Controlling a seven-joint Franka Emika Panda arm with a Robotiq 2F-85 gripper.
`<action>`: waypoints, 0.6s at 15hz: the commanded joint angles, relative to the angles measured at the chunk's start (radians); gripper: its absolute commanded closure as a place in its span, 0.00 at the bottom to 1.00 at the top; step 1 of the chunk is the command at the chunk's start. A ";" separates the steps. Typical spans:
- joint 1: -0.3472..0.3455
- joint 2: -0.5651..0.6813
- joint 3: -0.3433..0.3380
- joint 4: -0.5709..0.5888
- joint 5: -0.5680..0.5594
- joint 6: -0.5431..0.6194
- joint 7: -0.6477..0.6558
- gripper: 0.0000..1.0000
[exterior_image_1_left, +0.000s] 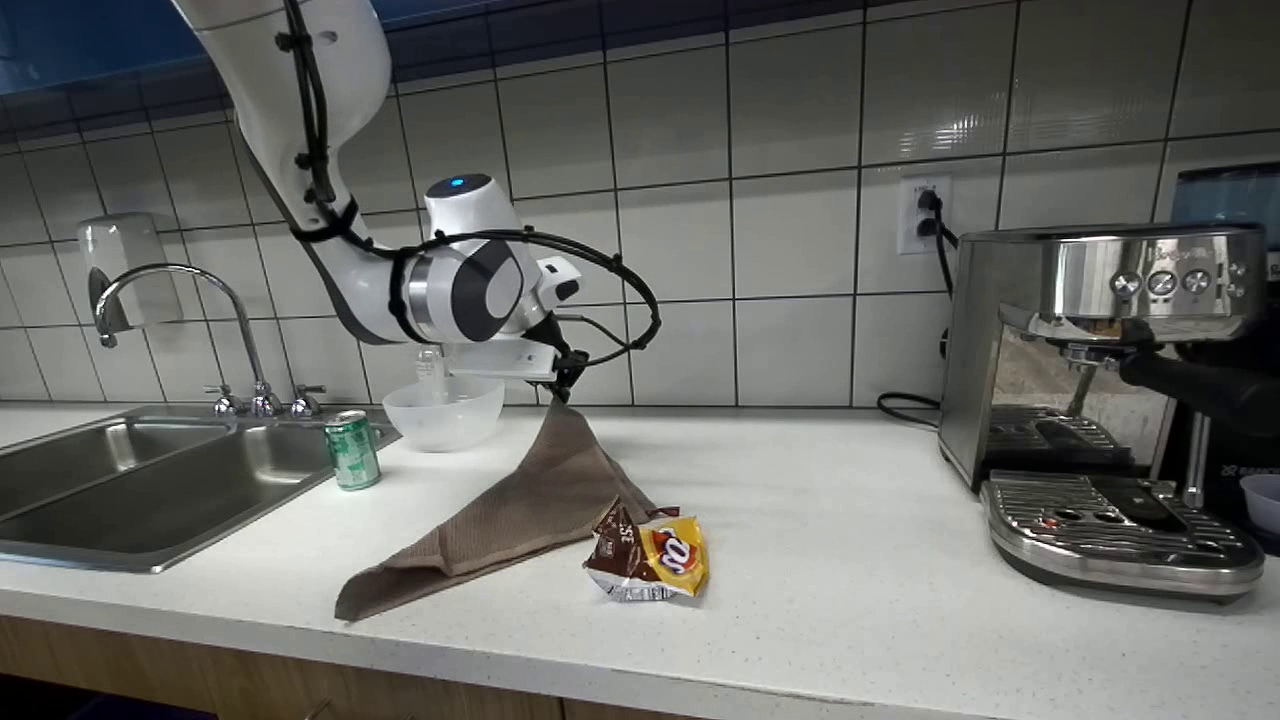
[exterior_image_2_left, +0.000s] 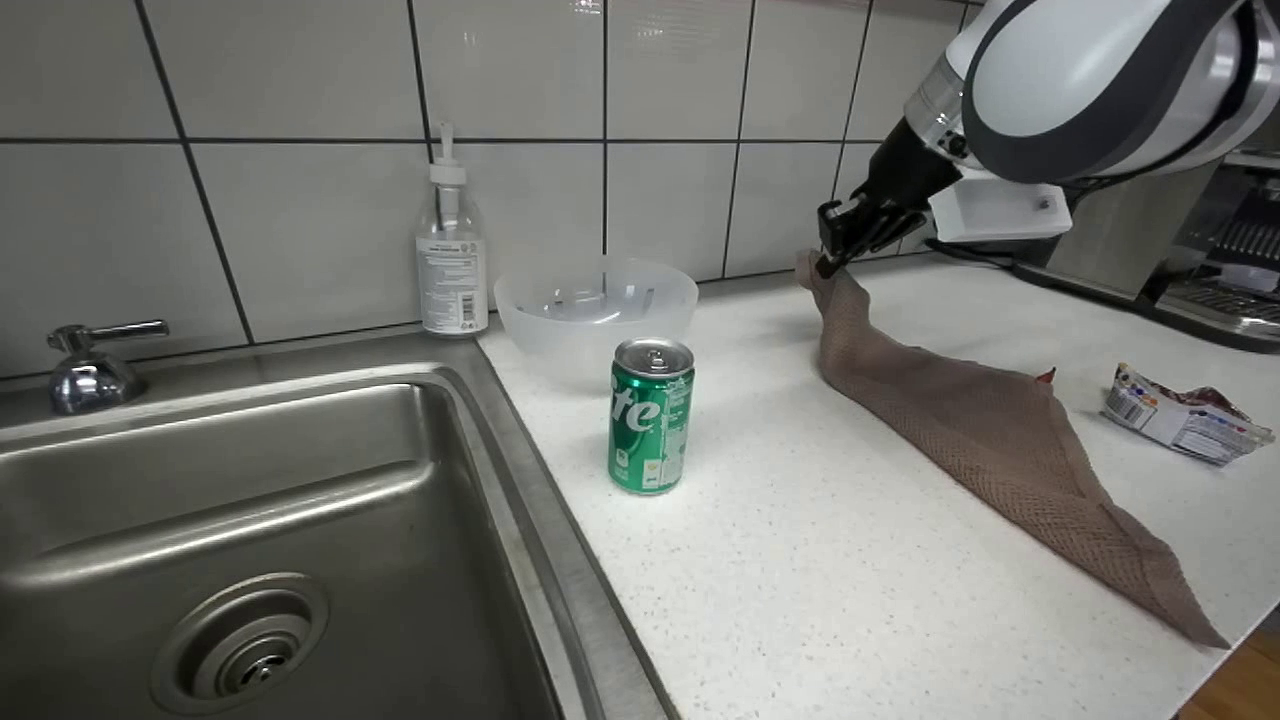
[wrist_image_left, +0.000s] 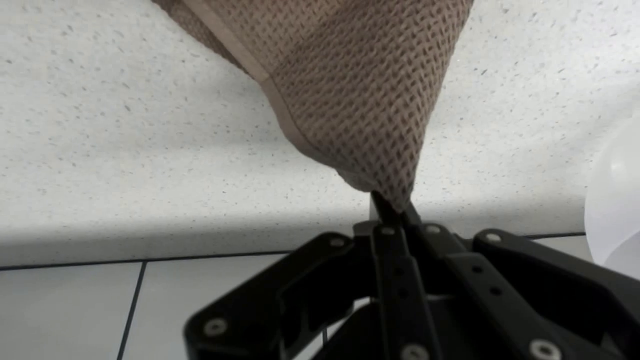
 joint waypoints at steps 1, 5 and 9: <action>-0.157 -0.071 0.144 -0.075 0.010 0.004 -0.091 0.99; -0.293 -0.090 0.269 -0.105 0.016 -0.006 -0.138 0.99; -0.337 -0.113 0.309 -0.142 0.025 -0.007 -0.104 0.99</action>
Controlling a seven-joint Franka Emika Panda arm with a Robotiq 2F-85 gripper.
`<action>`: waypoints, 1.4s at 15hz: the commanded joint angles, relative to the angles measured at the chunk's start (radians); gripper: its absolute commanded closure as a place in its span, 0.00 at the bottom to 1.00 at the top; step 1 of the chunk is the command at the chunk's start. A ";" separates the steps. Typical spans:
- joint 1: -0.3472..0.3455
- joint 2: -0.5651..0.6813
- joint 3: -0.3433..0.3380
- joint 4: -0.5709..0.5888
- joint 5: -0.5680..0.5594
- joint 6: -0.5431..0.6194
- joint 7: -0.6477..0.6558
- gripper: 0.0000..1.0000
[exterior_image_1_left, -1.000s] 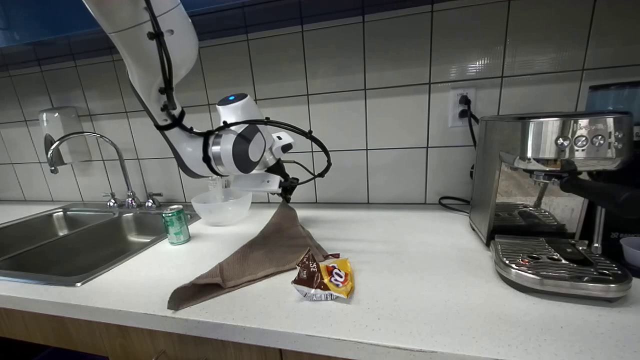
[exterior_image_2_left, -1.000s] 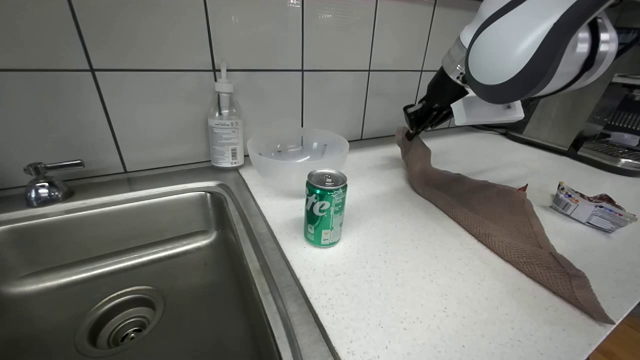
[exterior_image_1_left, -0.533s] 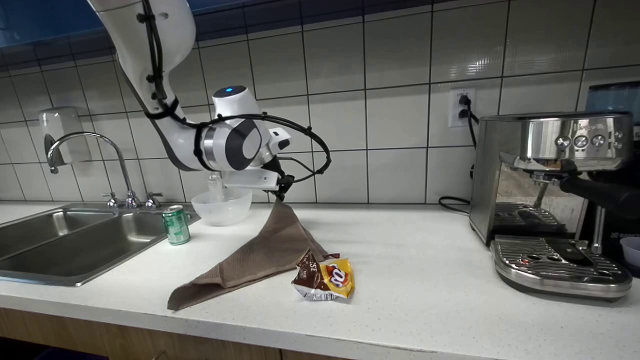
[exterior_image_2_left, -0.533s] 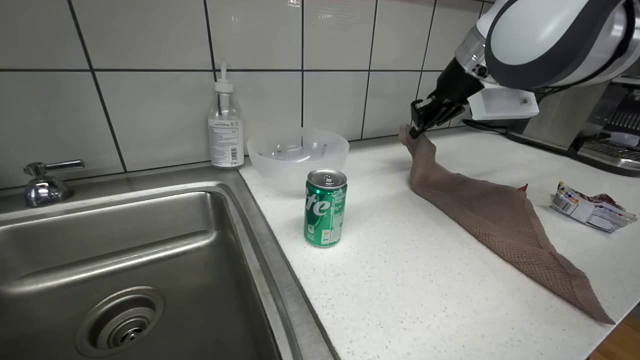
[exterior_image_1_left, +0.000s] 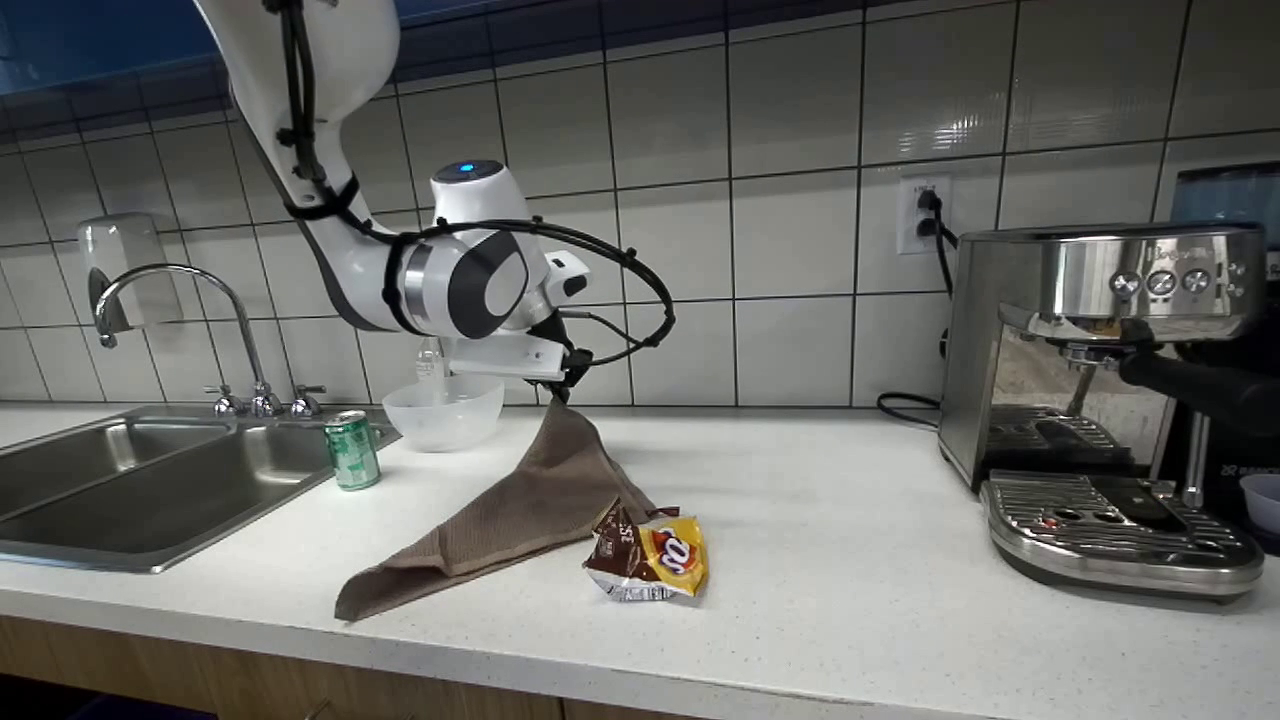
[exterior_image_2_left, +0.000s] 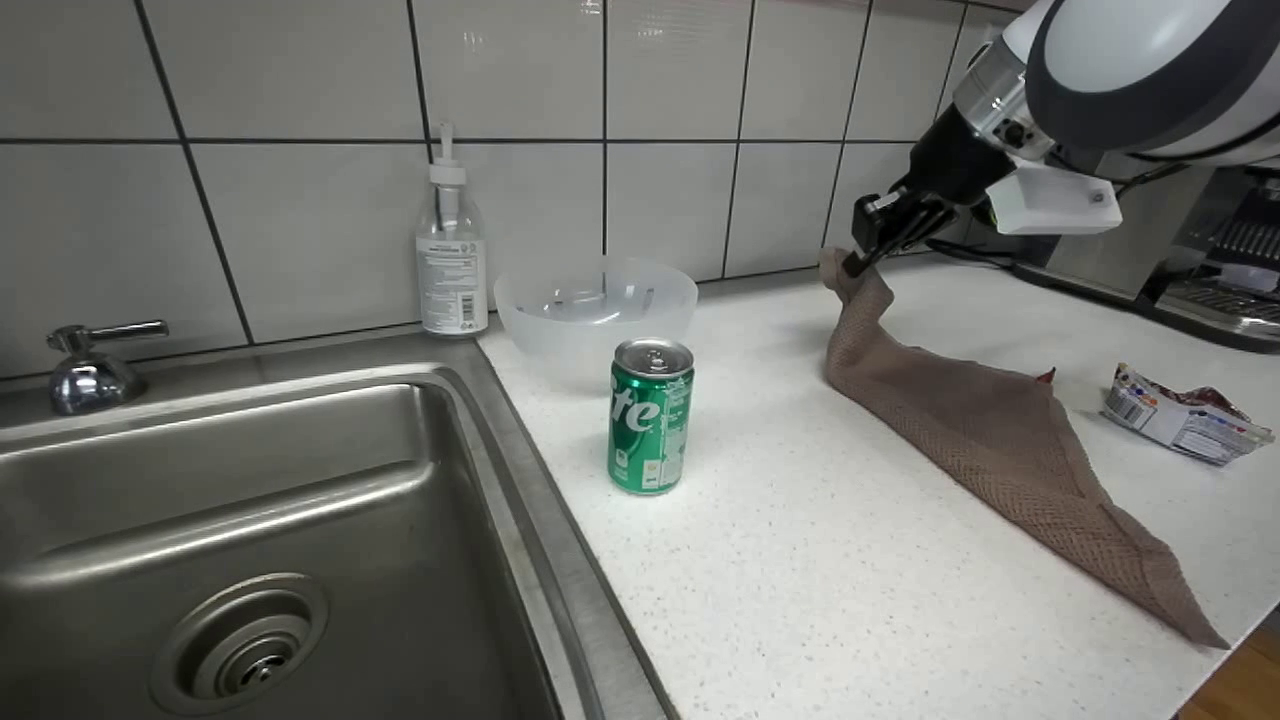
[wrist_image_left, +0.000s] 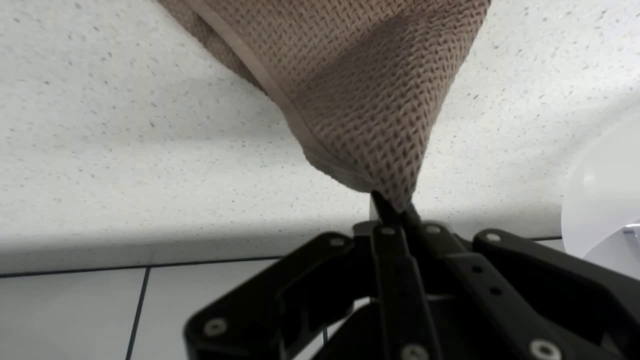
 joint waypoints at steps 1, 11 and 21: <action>-0.039 -0.067 0.038 -0.068 0.024 -0.009 0.005 0.99; -0.009 -0.210 0.011 -0.210 0.028 -0.009 0.061 0.99; -0.022 -0.306 0.056 -0.296 0.085 -0.002 0.063 0.99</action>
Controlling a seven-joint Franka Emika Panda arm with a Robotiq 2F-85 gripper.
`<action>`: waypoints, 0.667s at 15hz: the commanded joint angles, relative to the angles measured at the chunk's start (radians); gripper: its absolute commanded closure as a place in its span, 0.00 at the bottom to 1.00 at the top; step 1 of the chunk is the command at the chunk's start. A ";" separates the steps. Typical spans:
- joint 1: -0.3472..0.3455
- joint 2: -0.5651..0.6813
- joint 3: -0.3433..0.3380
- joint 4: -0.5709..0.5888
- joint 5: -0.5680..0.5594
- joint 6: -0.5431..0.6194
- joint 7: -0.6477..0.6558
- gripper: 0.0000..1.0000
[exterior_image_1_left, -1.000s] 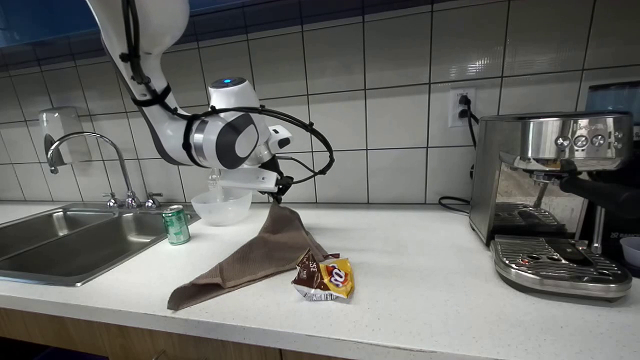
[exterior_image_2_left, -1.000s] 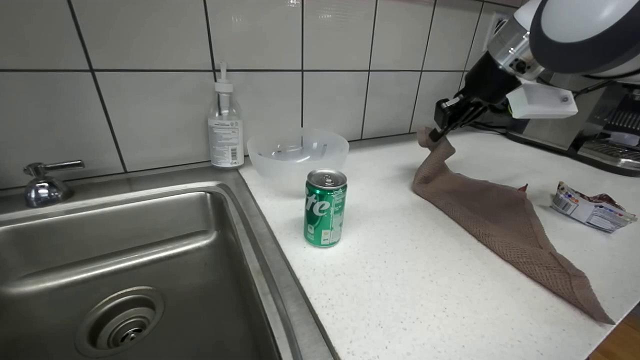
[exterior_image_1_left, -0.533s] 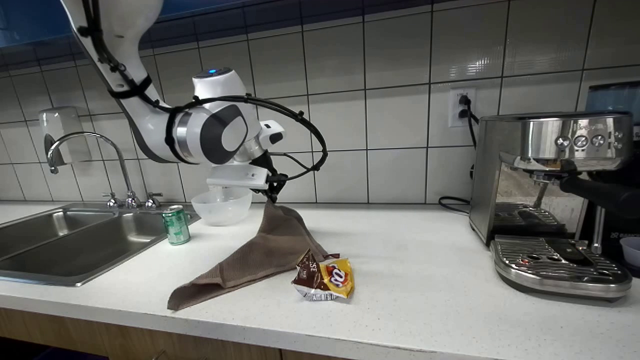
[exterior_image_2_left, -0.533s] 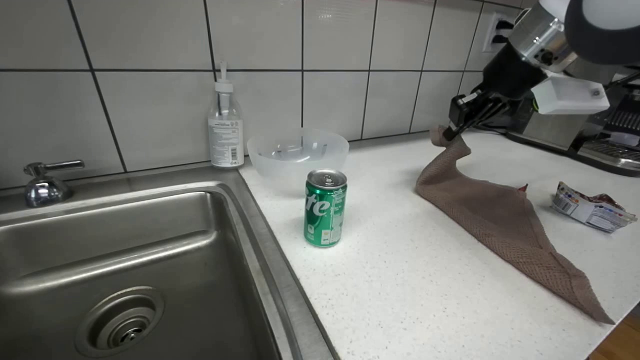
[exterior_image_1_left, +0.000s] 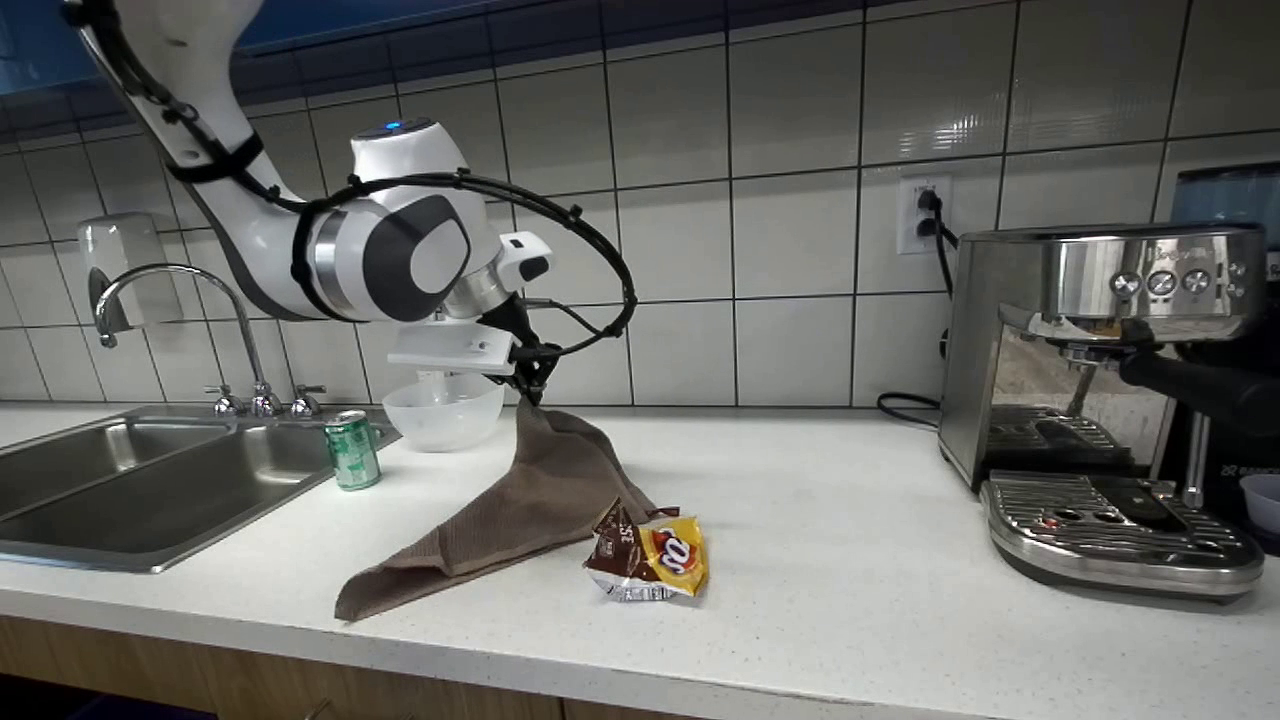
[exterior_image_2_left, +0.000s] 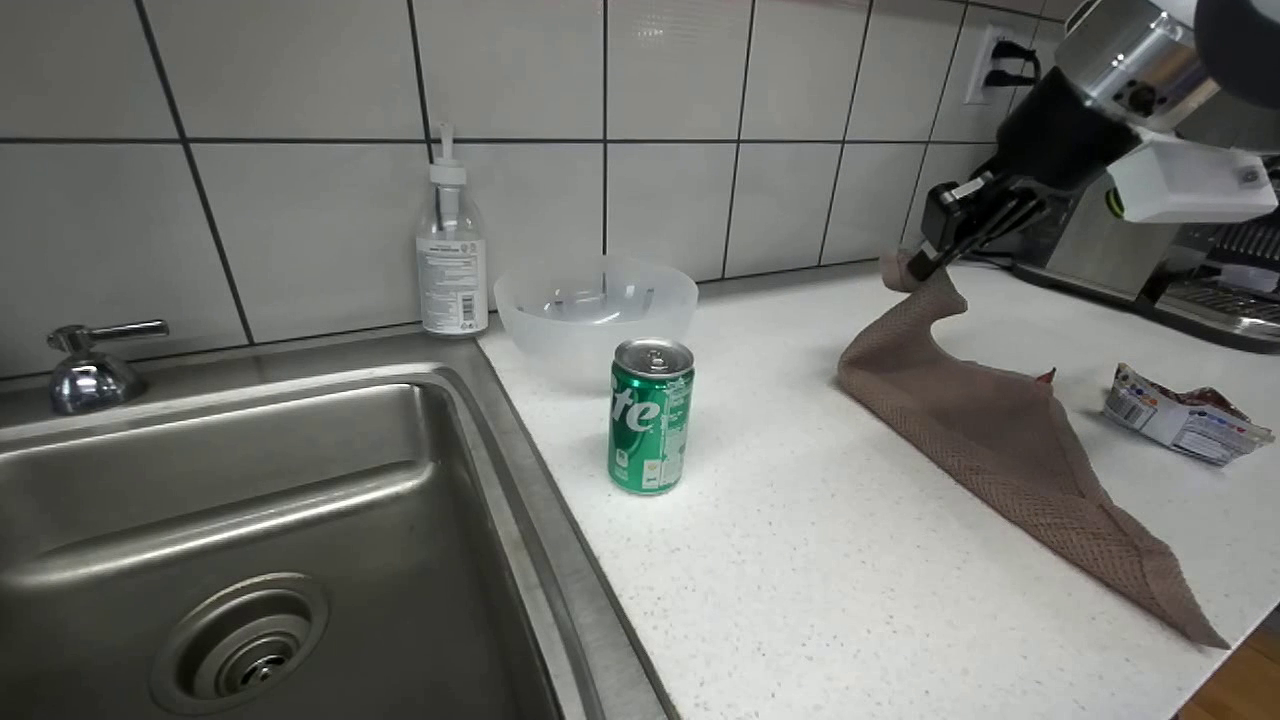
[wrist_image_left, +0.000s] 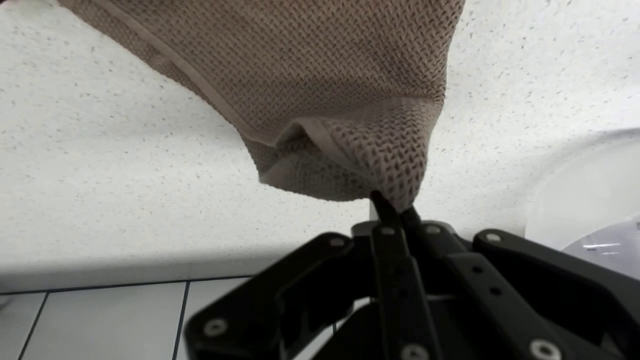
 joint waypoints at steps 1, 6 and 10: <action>-0.010 -0.066 0.035 -0.043 0.056 -0.001 0.003 0.99; -0.007 -0.095 0.056 -0.051 0.123 0.001 -0.014 0.99; -0.002 -0.114 0.063 -0.053 0.173 0.002 -0.029 0.99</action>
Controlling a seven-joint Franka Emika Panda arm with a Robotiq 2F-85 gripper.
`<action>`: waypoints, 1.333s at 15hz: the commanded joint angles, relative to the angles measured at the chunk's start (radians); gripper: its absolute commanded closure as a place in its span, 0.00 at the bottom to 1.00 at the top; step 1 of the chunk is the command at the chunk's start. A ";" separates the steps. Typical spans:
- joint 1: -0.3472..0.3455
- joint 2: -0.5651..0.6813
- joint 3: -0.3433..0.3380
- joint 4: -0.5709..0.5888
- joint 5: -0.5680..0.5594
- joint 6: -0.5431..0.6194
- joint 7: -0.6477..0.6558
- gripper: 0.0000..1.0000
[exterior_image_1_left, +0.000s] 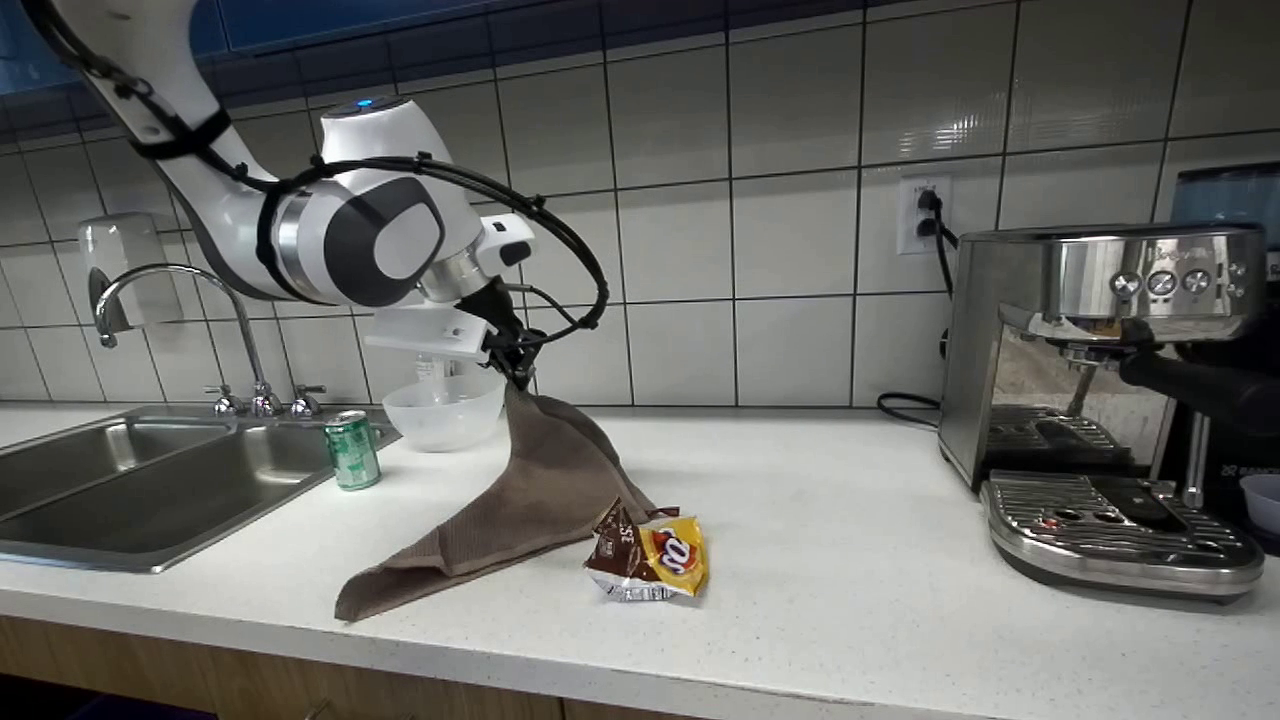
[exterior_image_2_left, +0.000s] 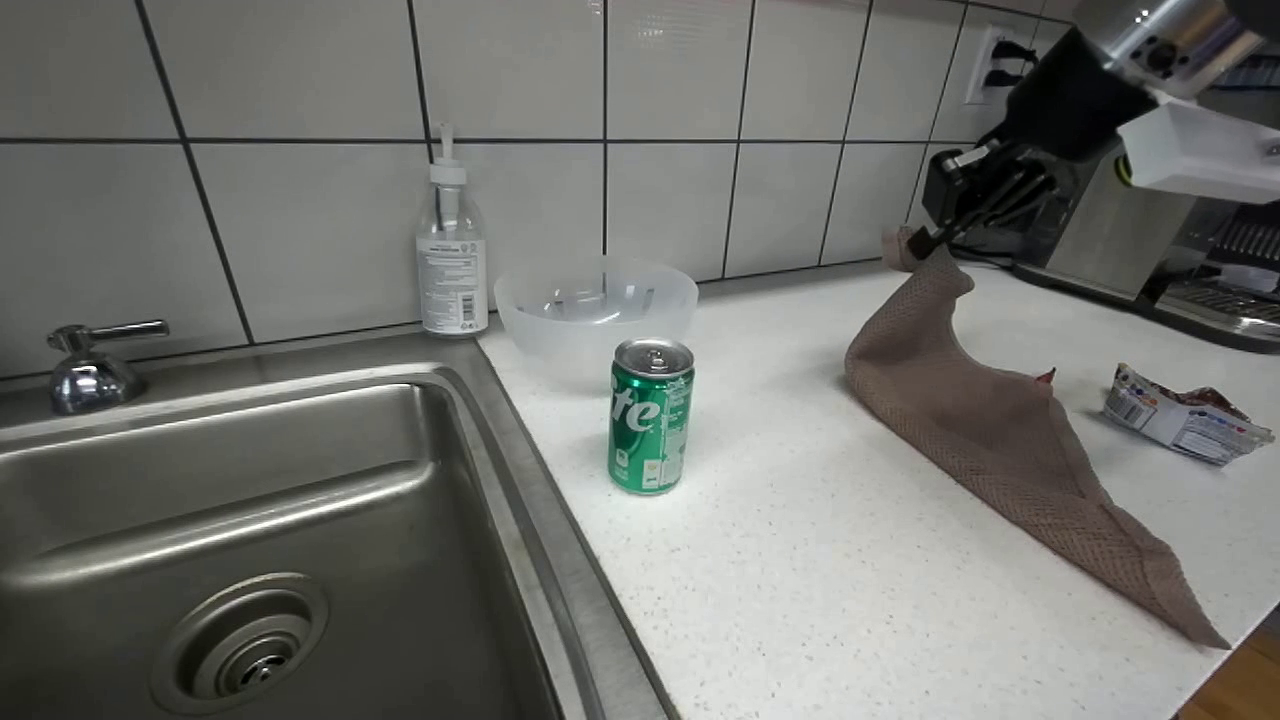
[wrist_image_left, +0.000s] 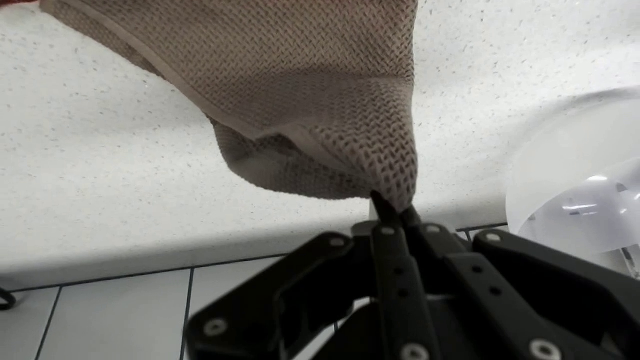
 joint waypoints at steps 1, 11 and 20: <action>0.000 -0.053 0.017 -0.026 0.065 0.001 -0.030 0.99; 0.047 -0.110 0.002 -0.041 0.224 -0.006 -0.113 0.99; 0.153 -0.200 -0.068 -0.109 0.393 -0.022 -0.271 0.99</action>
